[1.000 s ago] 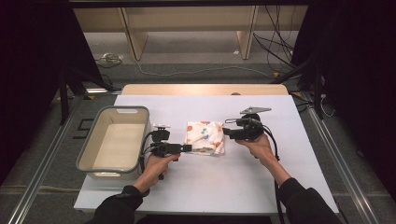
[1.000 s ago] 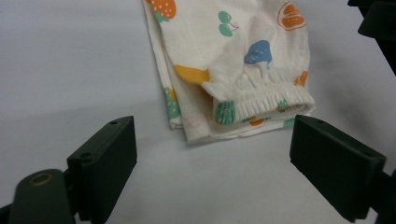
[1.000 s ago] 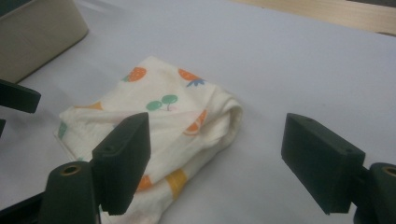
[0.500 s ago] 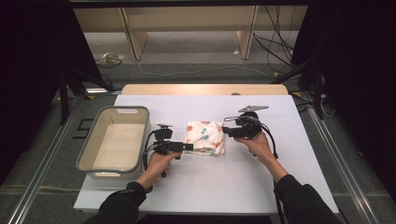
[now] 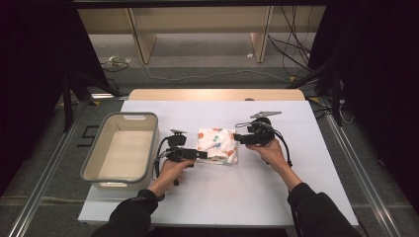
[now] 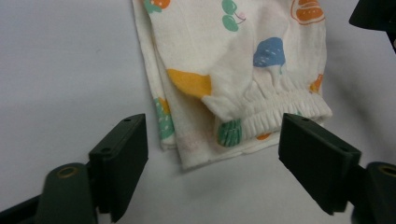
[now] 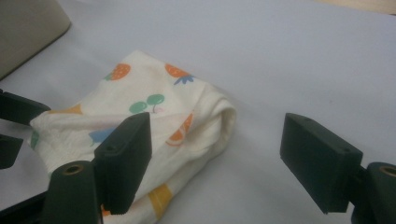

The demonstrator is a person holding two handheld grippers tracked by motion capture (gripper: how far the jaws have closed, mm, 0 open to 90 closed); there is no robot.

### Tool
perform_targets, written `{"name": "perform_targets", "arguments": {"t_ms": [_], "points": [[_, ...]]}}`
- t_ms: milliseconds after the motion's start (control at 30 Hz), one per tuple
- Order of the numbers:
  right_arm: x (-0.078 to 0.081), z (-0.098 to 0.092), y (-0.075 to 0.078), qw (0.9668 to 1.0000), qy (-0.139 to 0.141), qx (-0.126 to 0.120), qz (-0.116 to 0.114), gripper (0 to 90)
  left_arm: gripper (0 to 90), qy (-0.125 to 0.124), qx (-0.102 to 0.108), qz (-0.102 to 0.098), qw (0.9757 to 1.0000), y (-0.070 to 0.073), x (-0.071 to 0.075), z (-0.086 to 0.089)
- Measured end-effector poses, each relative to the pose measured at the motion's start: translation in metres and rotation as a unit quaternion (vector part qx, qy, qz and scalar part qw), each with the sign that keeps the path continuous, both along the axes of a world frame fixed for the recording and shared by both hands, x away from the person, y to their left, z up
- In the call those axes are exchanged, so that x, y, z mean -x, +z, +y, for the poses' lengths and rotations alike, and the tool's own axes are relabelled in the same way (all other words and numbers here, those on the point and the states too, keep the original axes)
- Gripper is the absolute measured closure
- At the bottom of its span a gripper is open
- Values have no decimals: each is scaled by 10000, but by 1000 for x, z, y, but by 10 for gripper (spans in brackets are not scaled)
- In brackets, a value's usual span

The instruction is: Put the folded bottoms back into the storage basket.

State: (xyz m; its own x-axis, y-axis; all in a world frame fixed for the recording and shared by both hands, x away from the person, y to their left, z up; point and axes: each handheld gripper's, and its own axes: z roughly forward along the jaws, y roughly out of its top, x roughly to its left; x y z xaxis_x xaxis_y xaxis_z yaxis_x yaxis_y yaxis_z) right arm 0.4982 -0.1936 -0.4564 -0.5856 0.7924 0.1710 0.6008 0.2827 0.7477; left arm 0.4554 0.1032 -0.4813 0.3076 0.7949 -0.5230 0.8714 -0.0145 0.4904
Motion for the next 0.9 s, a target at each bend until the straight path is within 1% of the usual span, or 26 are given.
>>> {"name": "perform_targets", "arguments": {"t_ms": [67,200,233,333,367,433,467,500,567,633,667,700,733,767,800,833,867,900], "points": [[-1,1,0,10000,9,-6,41,264,293,28,27,8,10000,0,0,0],[-3,2,0,10000,13,-23,94,264,345,-9,43,26,10000,-1,-2,-3],[-5,3,1,9999,5,-55,124,264,363,-25,-80,18,10000,0,-2,-5],[-8,4,3,9998,-11,-42,170,273,420,43,-59,3,10000,0,-2,-8],[-10,5,3,9998,-28,-47,203,275,433,-11,-103,6,9999,0,-3,-8],[-13,5,2,9996,-53,-77,279,275,477,-31,-131,-1,9999,-1,-3,-9],[-13,5,2,9996,-53,-77,279,275,521,-31,-131,-1,9999,-1,-3,-9],[-17,6,2,9993,-57,-59,355,275,556,-2,-161,-14,9999,-2,-3,-10],[-21,8,0,9989,-72,-66,449,275,611,-24,-93,58,9999,-3,-3,-9],[-25,11,-2,9983,-74,-116,558,281,667,-30,-60,61,10000,-4,-3,-11],[-25,11,-2,9983,-74,-116,558,281,692,-30,-60,61,10000,-4,-3,-11],[-30,15,-4,9978,-84,5,656,283,719,-47,-35,70,10000,-4,-3,-12],[-33,17,-5,9975,-94,81,691,283,742,-47,-35,70,10000,-4,-3,-12],[-35,18,-6,9971,-90,109,750,283,755,-86,-41,57,9999,-3,-3,-12],[-35,18,-6,9971,-90,109,750,283,764,-86,-41,57,9999,-3,-3,-12],[-40,20,-7,9966,-107,124,807,290,771,-76,-4,47,10000,-3,-3,-12],[-40,20,-7,9966,-107,124,807,290,777,-76,-4,47,10000,-3,-3,-12],[-44,23,-7,9961,-95,155,864,299,781,-62,48,57,10000,-4,-3,-11]]}}
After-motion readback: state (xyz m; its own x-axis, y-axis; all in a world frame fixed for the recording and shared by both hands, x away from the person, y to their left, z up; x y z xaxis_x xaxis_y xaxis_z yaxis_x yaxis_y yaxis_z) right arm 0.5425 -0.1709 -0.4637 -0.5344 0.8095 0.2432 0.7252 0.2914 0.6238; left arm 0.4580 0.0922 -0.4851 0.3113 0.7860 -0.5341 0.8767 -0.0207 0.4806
